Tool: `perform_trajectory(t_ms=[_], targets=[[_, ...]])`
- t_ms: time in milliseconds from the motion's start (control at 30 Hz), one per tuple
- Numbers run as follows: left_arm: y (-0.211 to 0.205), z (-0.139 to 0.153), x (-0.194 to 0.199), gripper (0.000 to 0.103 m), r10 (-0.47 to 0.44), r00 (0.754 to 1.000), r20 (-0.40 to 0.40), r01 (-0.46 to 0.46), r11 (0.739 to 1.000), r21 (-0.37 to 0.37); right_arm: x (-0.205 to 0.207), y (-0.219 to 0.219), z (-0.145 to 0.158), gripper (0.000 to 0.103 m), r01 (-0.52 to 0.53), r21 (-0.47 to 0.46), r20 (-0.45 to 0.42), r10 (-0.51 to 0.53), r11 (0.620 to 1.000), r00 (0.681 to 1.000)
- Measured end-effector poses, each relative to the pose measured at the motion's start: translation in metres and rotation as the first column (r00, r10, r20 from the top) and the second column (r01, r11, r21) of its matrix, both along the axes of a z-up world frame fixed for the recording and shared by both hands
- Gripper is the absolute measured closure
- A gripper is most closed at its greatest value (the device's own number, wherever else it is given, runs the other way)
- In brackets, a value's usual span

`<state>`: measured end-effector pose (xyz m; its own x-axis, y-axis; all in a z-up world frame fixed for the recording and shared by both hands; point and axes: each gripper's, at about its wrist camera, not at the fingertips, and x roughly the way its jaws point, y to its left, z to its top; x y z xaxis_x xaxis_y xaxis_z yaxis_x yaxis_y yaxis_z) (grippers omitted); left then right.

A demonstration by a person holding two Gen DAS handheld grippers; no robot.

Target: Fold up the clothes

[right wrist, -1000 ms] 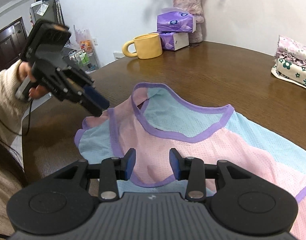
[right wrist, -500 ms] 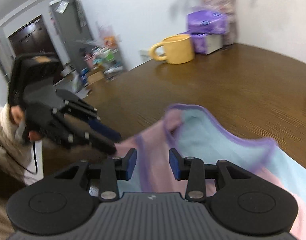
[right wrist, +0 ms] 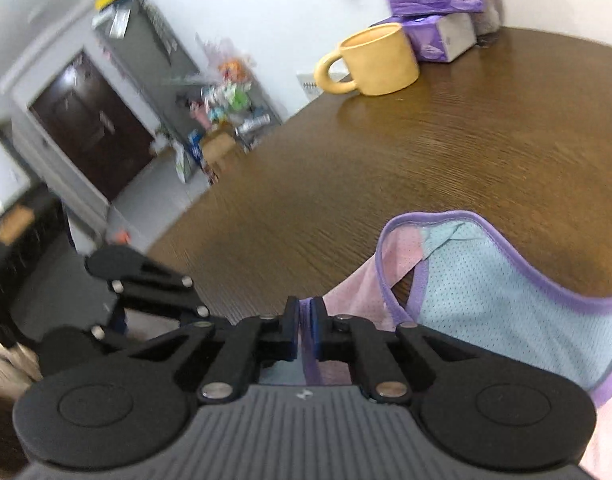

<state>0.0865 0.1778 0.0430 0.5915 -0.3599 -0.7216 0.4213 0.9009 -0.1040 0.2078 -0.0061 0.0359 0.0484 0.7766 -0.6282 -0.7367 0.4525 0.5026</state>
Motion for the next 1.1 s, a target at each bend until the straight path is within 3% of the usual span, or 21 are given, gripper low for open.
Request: perform_trajectory(t_ms=[233, 367, 500, 633, 800, 933, 1100], targets=[[0.01, 0.0, 0.0, 0.097, 0.034, 0.999, -0.023, -0.035, 0.999, -0.038, 0.009, -0.009, -0.011, 0.098, 0.075, 0.049, -0.064, -0.072, 0.996, 0.995], [0.014, 0.006, -0.001, 0.096, 0.052, 0.999, 0.003, -0.052, 0.997, -0.056, 0.011, -0.01, -0.012, 0.098, 0.101, 0.076, -0.062, -0.097, 0.992, 0.993], [0.007, 0.006, 0.0, 0.098, 0.048, 0.999, 0.022, -0.048, 0.999, -0.012, 0.015, -0.005, -0.018, 0.098, 0.12, 0.053, -0.056, -0.118, 0.991, 0.991], [0.009, -0.002, 0.004, 0.098, 0.077, 0.997, -0.014, -0.077, 0.997, -0.01, 0.013, -0.004, -0.022, 0.094, 0.116, 0.035, -0.043, -0.114, 0.993, 0.993], [0.02, 0.009, 0.003, 0.088, 0.127, 0.992, 0.012, -0.126, 0.989, -0.073, 0.006, -0.025, -0.004, 0.091, 0.148, 0.06, 0.01, -0.149, 0.987, 0.989], [0.015, 0.019, 0.01, 0.076, 0.092, 0.995, 0.047, -0.087, 0.99, -0.107, -0.004, -0.056, 0.011, 0.08, 0.21, 0.069, 0.064, -0.214, 0.975, 0.975], [0.006, 0.01, 0.026, 0.078, 0.065, 0.998, 0.026, -0.062, 0.995, -0.078, -0.026, -0.101, 0.02, 0.078, 0.305, 0.041, 0.126, -0.307, 0.952, 0.943]])
